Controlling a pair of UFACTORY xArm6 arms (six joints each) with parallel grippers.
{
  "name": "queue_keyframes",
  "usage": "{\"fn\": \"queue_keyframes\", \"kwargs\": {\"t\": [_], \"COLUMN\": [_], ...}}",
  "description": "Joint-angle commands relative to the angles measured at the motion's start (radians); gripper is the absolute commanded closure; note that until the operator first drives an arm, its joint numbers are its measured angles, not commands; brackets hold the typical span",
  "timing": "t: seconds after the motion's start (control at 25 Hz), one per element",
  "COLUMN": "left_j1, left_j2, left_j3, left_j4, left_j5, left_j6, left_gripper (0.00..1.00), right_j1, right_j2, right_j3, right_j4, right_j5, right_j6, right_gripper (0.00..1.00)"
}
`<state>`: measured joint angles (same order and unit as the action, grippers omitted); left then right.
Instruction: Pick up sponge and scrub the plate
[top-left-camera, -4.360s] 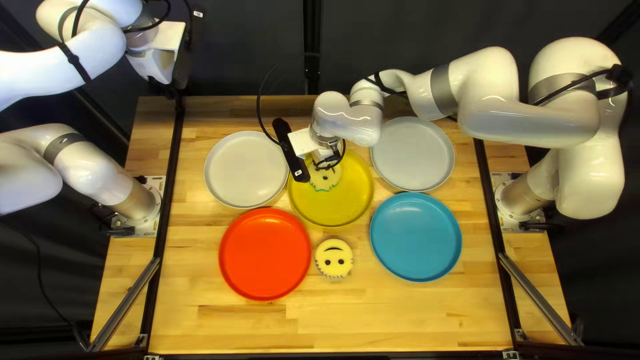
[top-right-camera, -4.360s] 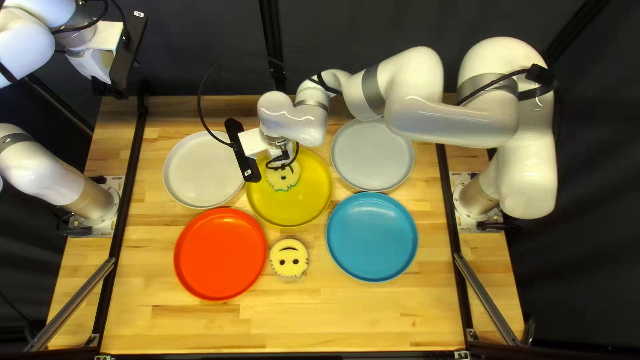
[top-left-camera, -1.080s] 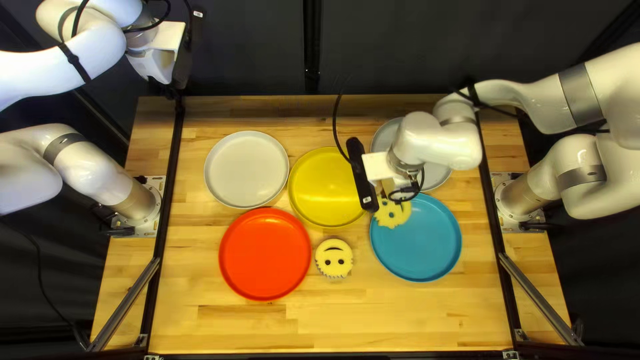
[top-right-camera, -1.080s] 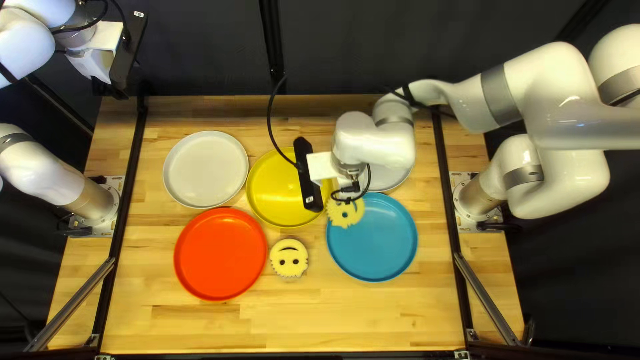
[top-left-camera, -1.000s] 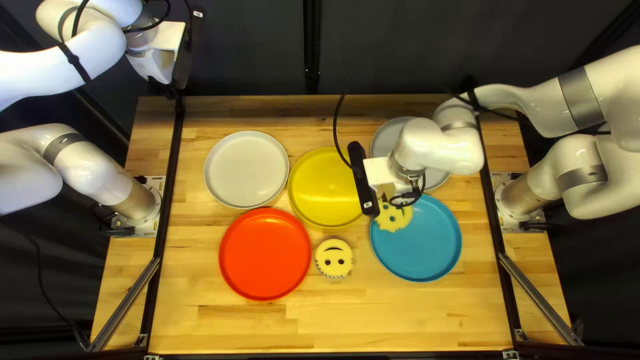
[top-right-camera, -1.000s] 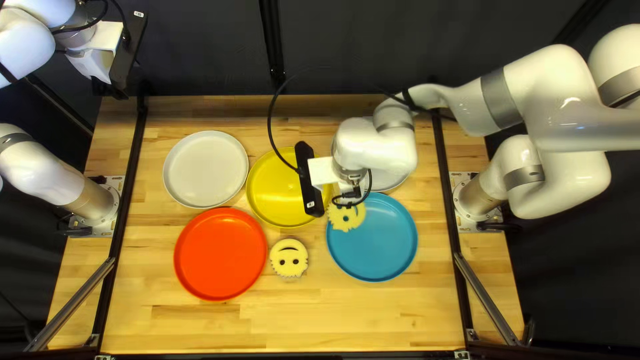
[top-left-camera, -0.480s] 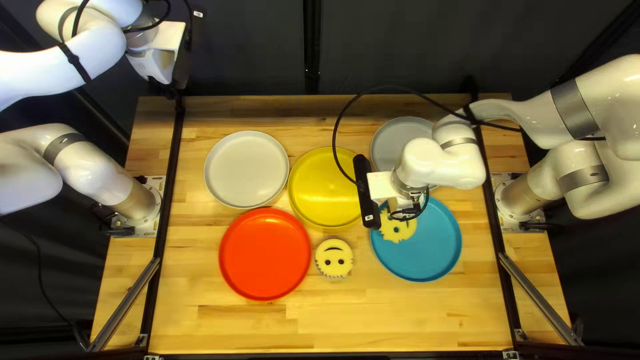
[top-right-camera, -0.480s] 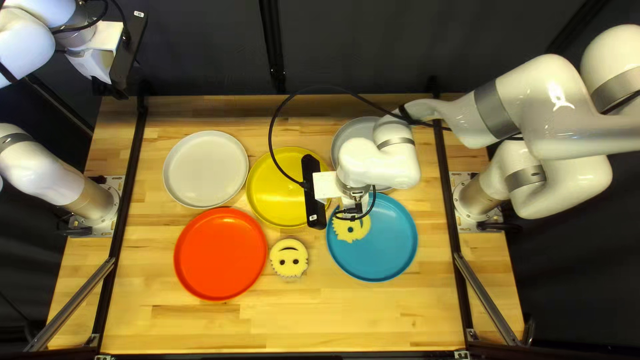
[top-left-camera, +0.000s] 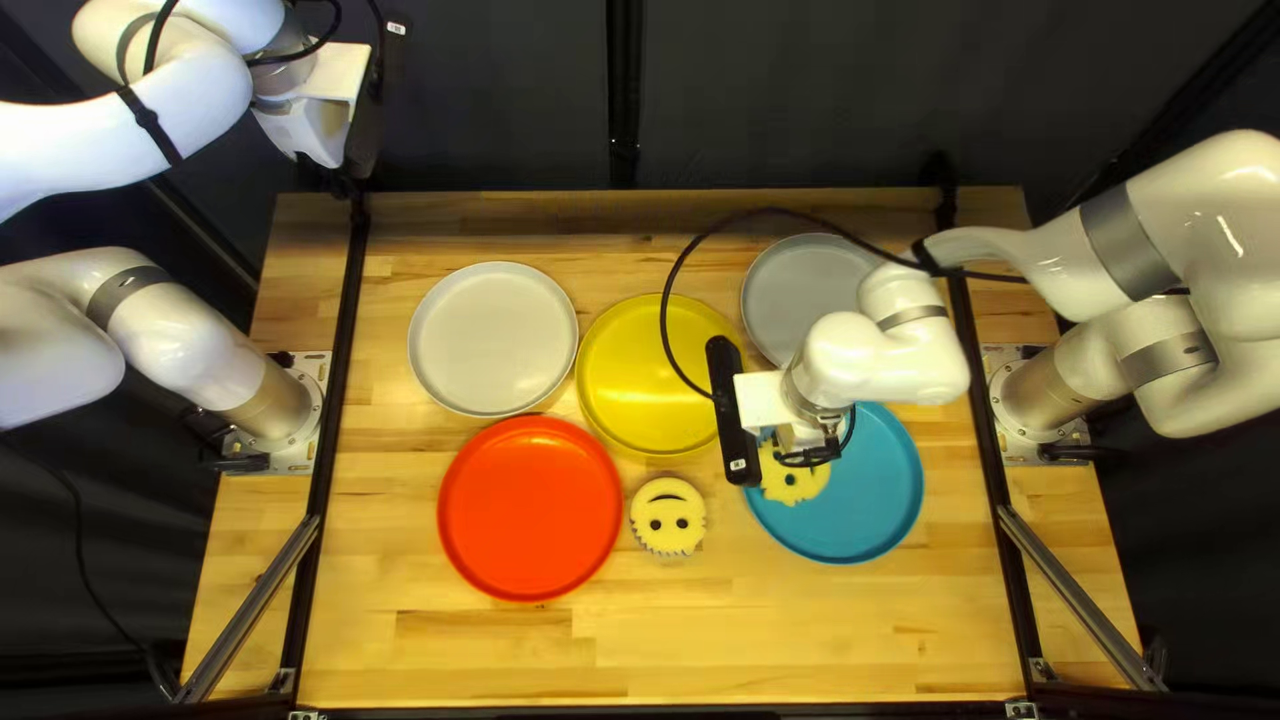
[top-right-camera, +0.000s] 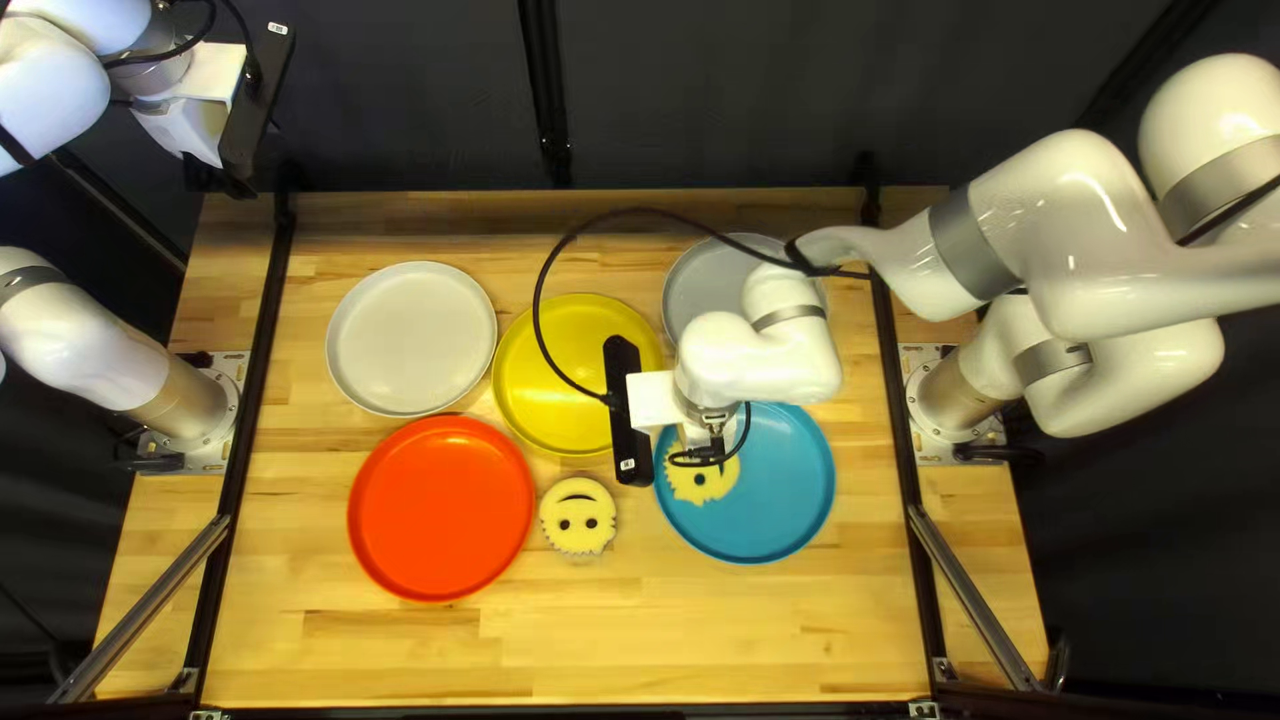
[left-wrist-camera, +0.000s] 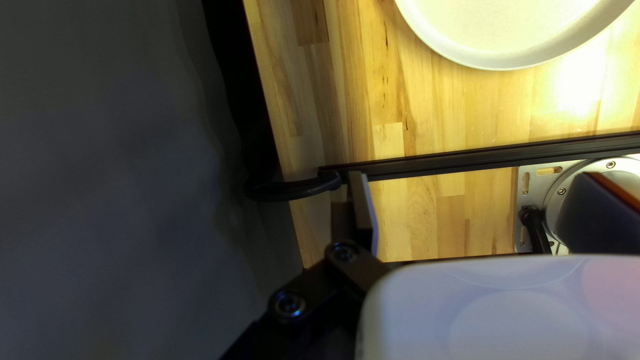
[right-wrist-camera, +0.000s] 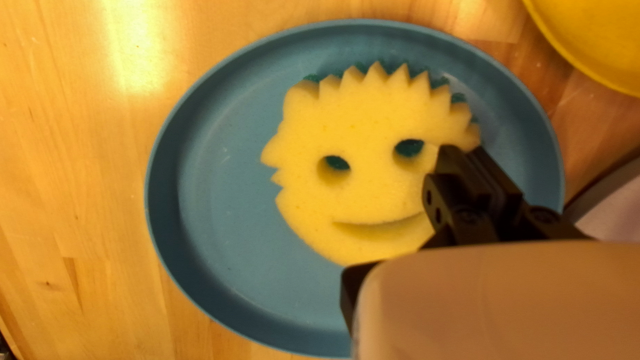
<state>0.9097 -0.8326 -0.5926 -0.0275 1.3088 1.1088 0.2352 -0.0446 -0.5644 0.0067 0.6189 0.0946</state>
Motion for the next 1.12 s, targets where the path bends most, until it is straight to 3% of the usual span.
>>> {"fn": "queue_keyframes", "kwargs": {"t": [0.04, 0.28, 0.84, 1.0, 1.12], "left_j1": [0.0, 0.0, 0.0, 0.0, 0.0], "left_j2": [0.0, 0.0, 0.0, 0.0, 0.0], "left_j3": [0.0, 0.0, 0.0, 0.0, 0.0], "left_j4": [0.0, 0.0, 0.0, 0.0, 0.0], "left_j5": [0.0, 0.0, 0.0, 0.0, 0.0], "left_j6": [0.0, 0.0, 0.0, 0.0, 0.0], "left_gripper": [0.0, 0.0, 0.0, 0.0, 0.0], "right_j1": [-0.023, -0.084, 0.15, 0.151, 0.095], "right_j2": [-0.008, 0.007, -0.069, -0.077, -0.083], "right_j3": [0.011, -0.021, 0.073, 0.089, 0.099], "right_j4": [0.008, 0.002, 0.0, 0.002, 0.004], "right_j5": [-0.002, 0.009, 0.017, 0.019, 0.015], "right_j6": [-0.026, -0.078, 0.131, 0.134, 0.081], "right_gripper": [1.0, 1.0, 1.0, 1.0, 1.0]}}
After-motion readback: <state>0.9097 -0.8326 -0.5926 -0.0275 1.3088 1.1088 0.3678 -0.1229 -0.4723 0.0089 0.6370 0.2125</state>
